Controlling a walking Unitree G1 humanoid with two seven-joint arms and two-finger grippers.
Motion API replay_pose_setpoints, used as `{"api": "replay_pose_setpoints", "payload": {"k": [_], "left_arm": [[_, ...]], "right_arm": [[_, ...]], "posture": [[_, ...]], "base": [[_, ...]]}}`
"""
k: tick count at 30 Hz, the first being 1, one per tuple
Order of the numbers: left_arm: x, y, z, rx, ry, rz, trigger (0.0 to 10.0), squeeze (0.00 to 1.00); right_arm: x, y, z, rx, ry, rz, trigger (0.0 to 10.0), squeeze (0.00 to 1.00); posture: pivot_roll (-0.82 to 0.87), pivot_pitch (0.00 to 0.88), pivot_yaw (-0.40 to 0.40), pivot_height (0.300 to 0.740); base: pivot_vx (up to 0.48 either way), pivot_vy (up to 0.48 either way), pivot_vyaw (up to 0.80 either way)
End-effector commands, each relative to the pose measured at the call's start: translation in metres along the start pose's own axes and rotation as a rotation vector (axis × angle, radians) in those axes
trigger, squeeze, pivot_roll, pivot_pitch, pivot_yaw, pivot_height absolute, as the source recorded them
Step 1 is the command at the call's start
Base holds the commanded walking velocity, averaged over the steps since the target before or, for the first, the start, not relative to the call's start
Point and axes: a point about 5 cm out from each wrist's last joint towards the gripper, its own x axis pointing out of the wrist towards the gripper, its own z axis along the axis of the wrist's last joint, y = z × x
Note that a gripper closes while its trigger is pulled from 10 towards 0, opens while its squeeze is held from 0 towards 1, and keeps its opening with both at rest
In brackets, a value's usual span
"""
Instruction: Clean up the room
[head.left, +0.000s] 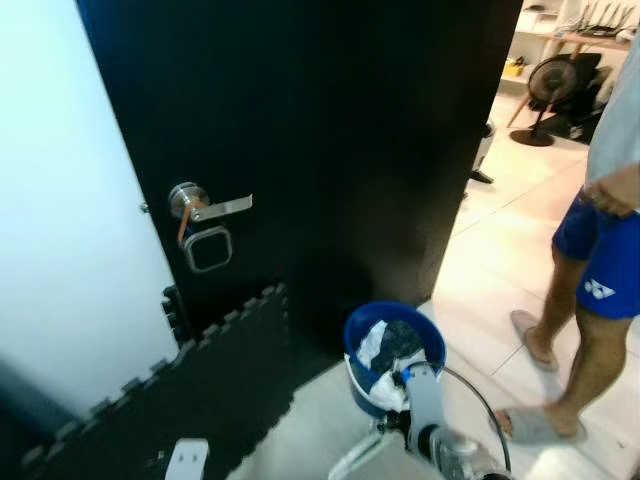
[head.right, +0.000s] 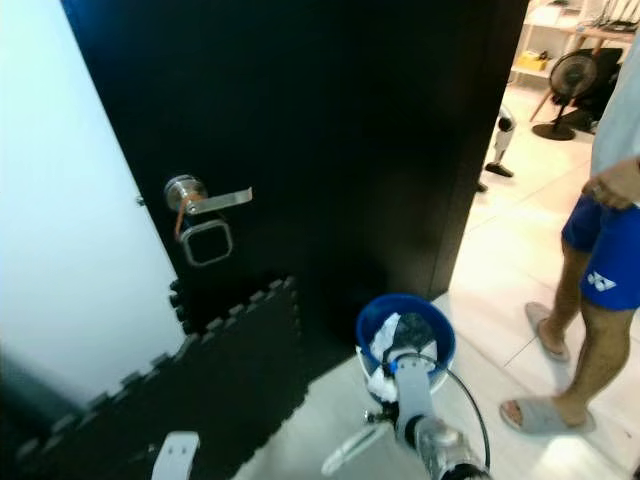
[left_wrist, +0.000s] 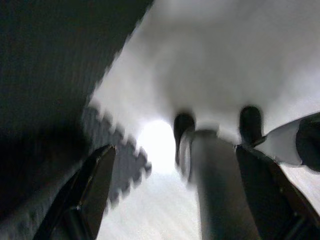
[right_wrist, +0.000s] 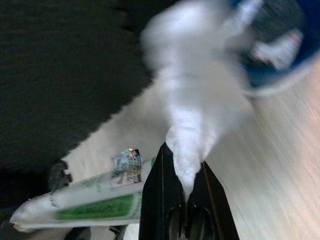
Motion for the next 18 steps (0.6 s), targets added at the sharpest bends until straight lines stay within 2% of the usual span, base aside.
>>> {"api": "replay_pose_setpoints", "payload": {"k": [1, 4, 12, 16, 18], "left_arm": [[0.001, -0.004, 0.005, 0.007, -0.015, -0.013, 10.0, 0.00], [0.001, -0.004, 0.005, 0.006, -0.015, -0.015, 10.0, 0.00], [0.001, -0.003, 0.005, 0.007, -0.015, -0.014, 10.0, 0.00], [0.001, -0.003, 0.004, 0.011, -0.014, -0.016, 10.0, 0.00], [0.001, -0.003, 0.004, 0.012, -0.014, -0.016, 10.0, 0.00]], "right_arm": [[-0.003, -0.007, -0.005, 0.018, 0.023, -0.026, 10.0, 0.00], [-0.003, -0.007, -0.005, 0.024, 0.020, -0.032, 10.0, 0.00], [-0.003, -0.007, -0.004, -0.010, 0.017, -0.022, 10.0, 0.00], [0.000, -0.004, 0.003, -0.089, 0.027, -0.022, 10.0, 0.00], [0.001, -0.004, 0.006, -0.101, 0.024, -0.028, 10.0, 0.00]], "posture": [[-0.07, 0.000, 0.009, 0.740], [-0.06, 0.000, 0.008, 0.740], [-0.06, 0.000, 0.008, 0.740], [-0.06, 0.004, 0.009, 0.740], [-0.06, 0.004, 0.009, 0.740]], "base": [[0.480, 0.000, -0.78], [0.480, 0.000, -0.70], [0.480, 0.000, 0.00], [0.480, 0.000, 0.00], [0.480, 0.000, 0.00]]}}
